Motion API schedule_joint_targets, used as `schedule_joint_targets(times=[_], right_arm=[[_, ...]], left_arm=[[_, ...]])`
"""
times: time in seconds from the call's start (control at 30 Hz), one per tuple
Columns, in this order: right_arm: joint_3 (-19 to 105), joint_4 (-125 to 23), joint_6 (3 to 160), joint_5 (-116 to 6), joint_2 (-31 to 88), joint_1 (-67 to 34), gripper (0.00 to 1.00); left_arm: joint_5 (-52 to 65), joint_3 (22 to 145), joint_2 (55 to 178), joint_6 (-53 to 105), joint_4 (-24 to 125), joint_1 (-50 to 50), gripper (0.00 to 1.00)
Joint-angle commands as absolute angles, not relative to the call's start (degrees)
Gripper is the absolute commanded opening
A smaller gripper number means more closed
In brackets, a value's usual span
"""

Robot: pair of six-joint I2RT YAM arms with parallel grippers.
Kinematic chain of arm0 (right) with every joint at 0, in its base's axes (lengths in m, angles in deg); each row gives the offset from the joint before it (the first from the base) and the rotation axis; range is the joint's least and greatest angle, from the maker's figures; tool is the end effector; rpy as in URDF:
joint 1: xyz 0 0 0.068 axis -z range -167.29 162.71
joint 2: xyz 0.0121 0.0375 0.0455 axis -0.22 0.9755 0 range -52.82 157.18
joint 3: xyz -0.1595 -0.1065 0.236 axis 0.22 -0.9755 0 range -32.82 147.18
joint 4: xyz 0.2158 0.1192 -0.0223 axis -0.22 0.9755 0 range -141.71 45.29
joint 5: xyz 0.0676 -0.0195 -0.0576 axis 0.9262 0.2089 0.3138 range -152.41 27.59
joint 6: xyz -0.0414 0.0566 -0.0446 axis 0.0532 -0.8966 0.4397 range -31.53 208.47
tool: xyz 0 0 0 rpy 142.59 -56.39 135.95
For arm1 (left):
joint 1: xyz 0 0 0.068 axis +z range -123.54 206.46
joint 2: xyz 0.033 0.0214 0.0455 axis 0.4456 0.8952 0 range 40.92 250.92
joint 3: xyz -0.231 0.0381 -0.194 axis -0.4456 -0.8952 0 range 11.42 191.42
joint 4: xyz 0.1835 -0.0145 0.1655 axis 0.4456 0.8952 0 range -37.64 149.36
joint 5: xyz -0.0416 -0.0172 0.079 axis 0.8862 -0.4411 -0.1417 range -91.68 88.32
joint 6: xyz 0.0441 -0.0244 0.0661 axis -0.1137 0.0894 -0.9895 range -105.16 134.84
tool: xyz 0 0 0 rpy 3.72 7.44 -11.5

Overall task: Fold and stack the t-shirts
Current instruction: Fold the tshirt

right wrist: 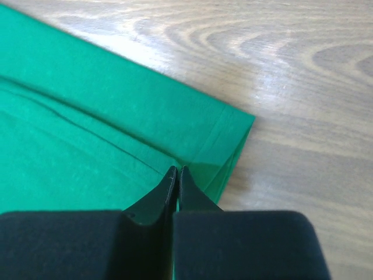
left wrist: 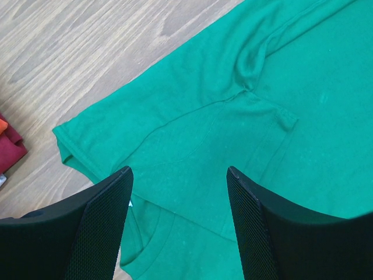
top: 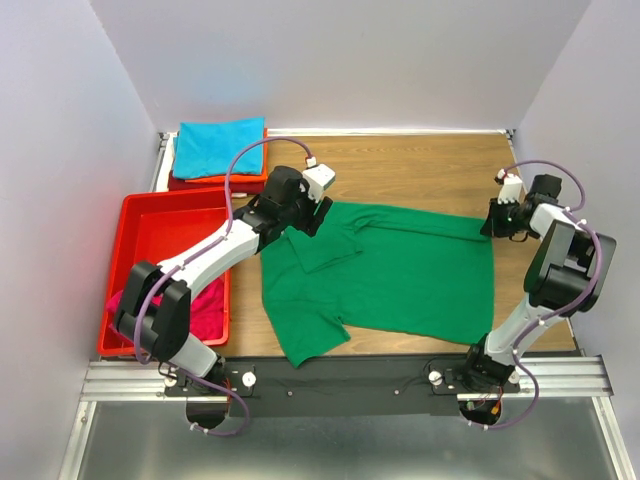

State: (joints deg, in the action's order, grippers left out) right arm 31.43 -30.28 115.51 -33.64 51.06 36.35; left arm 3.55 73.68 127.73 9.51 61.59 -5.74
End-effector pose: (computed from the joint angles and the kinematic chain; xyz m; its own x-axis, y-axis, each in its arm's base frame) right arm 0.3558 -0.1176 0.1801 -0.7768 -0.0950 -0.6226 -0.2415 0.9579 0.1553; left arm 0.3004 -0.1972 0.2868 -0.4132 0.3696 -0.8323 0.6359 0.7713 0.0267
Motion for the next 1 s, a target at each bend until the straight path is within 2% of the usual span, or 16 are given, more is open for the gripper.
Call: schedule_joint_targets(times=[0.0, 0.33, 0.97], right_arm=[[29.3, -30.4, 118.0, -32.0, 46.2, 36.4, 0.06], [25.0, -29.7, 122.1, -31.2, 41.9, 36.5, 0.03], [24.6, -24.4, 129.3, -31.8, 41.8, 39.4, 0.01]], left_arm=[[5.4, 75.4, 128.5, 9.8, 61.9, -5.4, 0.73], [8.2, 75.6, 129.7, 9.7, 62.2, -5.4, 0.73], [11.5, 76.7, 134.6, 9.6, 64.3, -6.1, 0.73]])
